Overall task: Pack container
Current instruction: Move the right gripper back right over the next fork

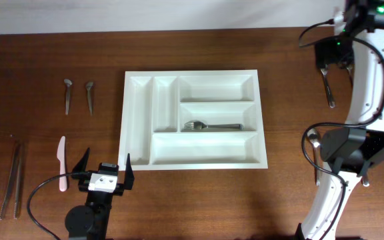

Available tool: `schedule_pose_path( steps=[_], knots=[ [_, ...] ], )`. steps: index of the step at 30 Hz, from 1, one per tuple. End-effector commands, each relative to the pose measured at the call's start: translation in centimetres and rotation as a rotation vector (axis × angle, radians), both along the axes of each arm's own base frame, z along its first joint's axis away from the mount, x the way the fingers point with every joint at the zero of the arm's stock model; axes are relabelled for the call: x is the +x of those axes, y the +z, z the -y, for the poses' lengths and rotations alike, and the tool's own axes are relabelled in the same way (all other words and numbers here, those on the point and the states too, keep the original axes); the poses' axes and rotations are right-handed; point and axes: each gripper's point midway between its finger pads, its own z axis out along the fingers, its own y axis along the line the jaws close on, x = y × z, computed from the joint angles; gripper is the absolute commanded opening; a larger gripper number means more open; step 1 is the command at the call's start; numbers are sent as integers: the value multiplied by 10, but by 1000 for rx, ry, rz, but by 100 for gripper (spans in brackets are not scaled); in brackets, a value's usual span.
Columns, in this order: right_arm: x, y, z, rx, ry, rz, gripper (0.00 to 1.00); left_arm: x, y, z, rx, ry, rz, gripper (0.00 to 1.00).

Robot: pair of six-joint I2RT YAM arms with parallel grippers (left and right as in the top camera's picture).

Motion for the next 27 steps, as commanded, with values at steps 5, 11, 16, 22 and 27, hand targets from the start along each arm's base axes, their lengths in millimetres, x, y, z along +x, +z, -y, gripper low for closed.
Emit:
schedule_pose_path(
  steps=[5, 11, 16, 22, 27],
  knots=[
    [-12, -8, 24, 71, -50, -12, 99, 0, -2, -2, 8, 9, -3, 99],
    [13, -9, 42, 249, 46, 147, 99, 0, -2, -2, 8, 9, -3, 99],
    [24, -31, 73, 254, 15, 187, 99, 0, -3, -2, 9, 9, -3, 99],
    [42, -91, 62, 277, 32, 99, 99, 0, -2, -2, 9, 9, -3, 99],
    [60, -132, 49, 227, 65, 46, 99, 0, -2, -2, 8, 9, -3, 99]
  ],
)
